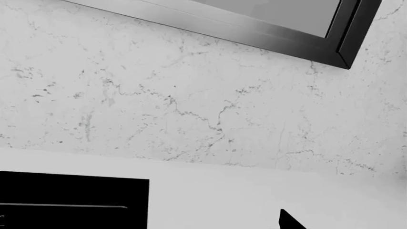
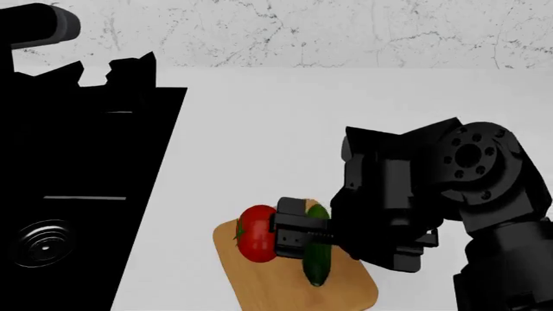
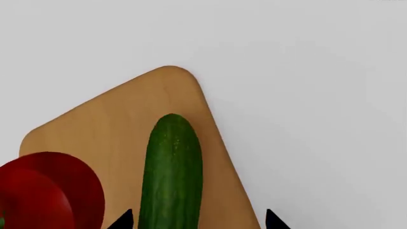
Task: Pick the vegetables from the sink and place them on the cutting board.
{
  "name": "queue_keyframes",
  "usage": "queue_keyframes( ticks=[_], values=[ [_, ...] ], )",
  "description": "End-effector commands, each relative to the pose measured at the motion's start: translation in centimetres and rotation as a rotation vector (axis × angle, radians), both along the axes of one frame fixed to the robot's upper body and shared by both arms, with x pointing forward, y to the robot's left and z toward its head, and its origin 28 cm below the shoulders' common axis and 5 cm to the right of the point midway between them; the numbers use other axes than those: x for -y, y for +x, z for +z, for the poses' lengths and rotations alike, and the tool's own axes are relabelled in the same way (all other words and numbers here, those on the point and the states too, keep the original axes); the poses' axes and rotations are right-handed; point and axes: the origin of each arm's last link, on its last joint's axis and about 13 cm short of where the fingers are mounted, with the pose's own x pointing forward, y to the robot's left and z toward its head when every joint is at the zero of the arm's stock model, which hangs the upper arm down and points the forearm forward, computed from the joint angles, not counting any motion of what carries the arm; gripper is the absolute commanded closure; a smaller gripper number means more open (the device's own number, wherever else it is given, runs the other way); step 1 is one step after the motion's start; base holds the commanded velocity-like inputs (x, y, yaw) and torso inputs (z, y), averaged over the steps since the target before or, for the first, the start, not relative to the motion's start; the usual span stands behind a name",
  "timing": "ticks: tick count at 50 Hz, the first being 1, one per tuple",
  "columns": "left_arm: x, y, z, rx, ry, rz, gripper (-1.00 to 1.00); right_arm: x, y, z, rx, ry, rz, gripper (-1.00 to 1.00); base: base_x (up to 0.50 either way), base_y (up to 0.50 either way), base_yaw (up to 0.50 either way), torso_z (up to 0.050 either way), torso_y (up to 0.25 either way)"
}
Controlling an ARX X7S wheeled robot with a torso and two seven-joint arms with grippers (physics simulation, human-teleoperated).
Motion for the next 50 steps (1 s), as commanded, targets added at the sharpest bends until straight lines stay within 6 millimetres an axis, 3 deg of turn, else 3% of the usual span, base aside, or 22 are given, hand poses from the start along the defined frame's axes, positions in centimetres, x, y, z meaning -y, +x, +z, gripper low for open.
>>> queue_keyframes(
  ticks=[1, 10, 17, 26, 29, 34, 45, 50],
  values=[
    [0.6, -0.2, 0.3, 0.01, -0.035, -0.07, -1.0, -0.5, -0.4, -1.2, -0.038, -0.02, 0.052, -1.0, 0.0, 0.0, 0.0, 0.0, 0.0],
    [0.6, -0.2, 0.4, 0.013, -0.034, -0.069, -1.0, -0.3, -0.4, -0.1, 0.002, -0.013, 0.04, -1.0, 0.0, 0.0, 0.0, 0.0, 0.0],
    [0.7, -0.2, 0.4, 0.014, -0.032, -0.069, -1.0, -0.1, -0.1, 2.9, 0.101, 0.022, 0.038, -1.0, 0.0, 0.0, 0.0, 0.0, 0.0],
    [0.7, -0.2, 0.3, 0.017, -0.038, -0.066, -1.0, 0.1, -0.5, 4.9, 0.213, 0.003, 0.049, -1.0, 0.0, 0.0, 0.0, 0.0, 0.0],
    [0.8, -0.4, 0.6, 0.04, -0.05, -0.076, -1.0, -0.3, -0.9, 4.1, 0.411, -0.177, 0.117, -1.0, 0.0, 0.0, 0.0, 0.0, 0.0],
    [0.9, -1.2, 0.8, 0.08, -0.058, -0.076, -1.0, 0.4, -1.0, 4.0, 0.569, -0.216, 0.053, -1.0, 0.0, 0.0, 0.0, 0.0, 0.0],
    [0.7, -1.5, -0.8, 0.237, -0.027, 0.012, -1.0, 0.7, -1.8, 3.5, 0.857, -0.112, -0.031, -1.0, 0.0, 0.0, 0.0, 0.0, 0.0],
    [0.6, -1.5, -2.9, 0.332, 0.066, 0.077, -1.0, 1.1, -2.2, 2.9, 0.966, -0.009, -0.076, -1.0, 0.0, 0.0, 0.0, 0.0, 0.0]
  ],
)
